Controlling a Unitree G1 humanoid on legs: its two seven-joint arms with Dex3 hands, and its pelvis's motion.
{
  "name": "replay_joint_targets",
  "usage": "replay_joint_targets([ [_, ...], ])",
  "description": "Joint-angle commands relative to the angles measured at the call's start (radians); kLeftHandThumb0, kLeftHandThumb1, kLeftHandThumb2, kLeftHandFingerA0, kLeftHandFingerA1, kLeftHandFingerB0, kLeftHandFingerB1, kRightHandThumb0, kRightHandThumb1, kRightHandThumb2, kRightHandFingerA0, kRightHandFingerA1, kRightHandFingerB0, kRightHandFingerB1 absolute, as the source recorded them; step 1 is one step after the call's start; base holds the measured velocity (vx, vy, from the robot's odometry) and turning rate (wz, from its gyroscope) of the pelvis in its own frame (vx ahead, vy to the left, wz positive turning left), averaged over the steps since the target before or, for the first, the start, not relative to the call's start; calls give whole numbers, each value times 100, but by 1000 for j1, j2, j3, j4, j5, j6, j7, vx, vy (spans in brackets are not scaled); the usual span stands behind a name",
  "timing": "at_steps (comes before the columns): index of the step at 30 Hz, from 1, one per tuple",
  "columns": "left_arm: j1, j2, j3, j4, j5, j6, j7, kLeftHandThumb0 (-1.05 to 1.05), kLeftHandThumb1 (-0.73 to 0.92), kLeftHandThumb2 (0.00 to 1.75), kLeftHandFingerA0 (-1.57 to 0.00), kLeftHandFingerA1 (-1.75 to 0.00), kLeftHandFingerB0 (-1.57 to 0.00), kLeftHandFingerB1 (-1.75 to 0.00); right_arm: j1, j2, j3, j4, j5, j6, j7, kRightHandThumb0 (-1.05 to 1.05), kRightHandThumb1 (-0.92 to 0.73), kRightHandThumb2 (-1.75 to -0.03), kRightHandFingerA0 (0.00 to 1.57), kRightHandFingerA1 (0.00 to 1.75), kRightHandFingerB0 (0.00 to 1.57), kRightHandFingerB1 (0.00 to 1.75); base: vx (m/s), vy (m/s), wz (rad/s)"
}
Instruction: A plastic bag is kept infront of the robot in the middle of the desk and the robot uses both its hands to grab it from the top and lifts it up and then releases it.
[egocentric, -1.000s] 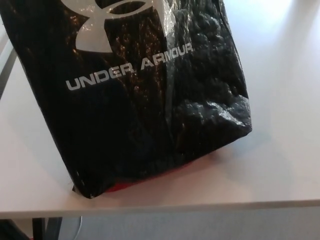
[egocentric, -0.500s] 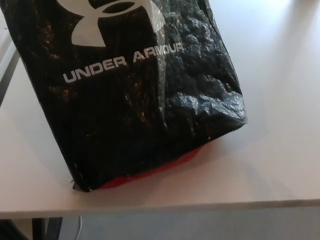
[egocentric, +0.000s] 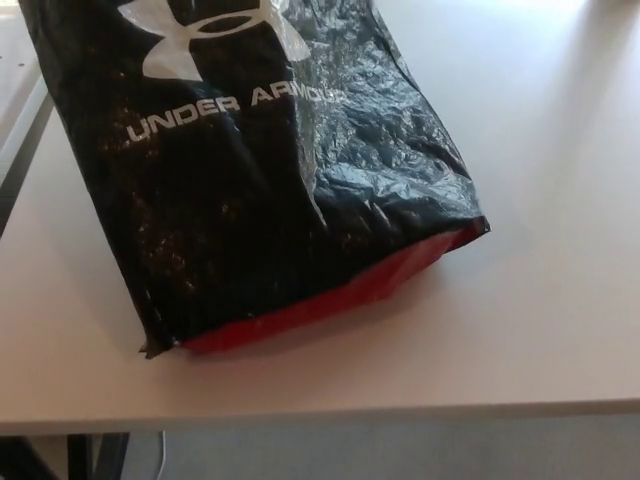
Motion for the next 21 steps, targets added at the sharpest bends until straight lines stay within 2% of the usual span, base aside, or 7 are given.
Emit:
replay_joint_targets([
  [1,74,70,-147,290,85,-433,-106,-61,92,73,-19,-42,-12,-28,-87,-181,160,228,-358,-246,66,-88,-66,-102,15,40,0,13,0,0,0],
  [4,60,88,-153,329,94,-458,-91,-64,92,71,-18,-40,-14,-27,-108,-197,167,237,-337,-239,59,-84,-65,-103,7,44,0,17,0,0,0],
  [5,63,97,-152,331,104,-463,-85,-33,62,116,-1,-51,0,-49,-107,-202,166,242,-326,-245,61,-79,-63,-103,3,43,0,21,0,0,0],
  [14,79,135,-183,319,107,-488,-66,-33,61,116,-1,-51,0,-49,-127,-242,189,282,-319,-282,42,-82,-65,-102,8,45,3,20,0,0,0],
  [16,90,140,-193,297,103,-470,-66,-69,92,69,-17,-43,-13,-26,-125,-244,191,280,-315,-281,41,-81,-64,-101,7,44,3,20,0,0,0],
  [17,91,142,-195,295,110,-469,-56,-34,59,115,-2,-51,0,-50,-125,-248,192,280,-318,-283,38,-82,-65,-102,7,44,4,19,0,0,0],
  [21,74,163,-200,311,124,-486,-40,-33,60,116,-2,-51,0,-50,-132,-258,195,268,-318,-275,34,-84,-65,-101,10,45,4,18,0,0,0],
])
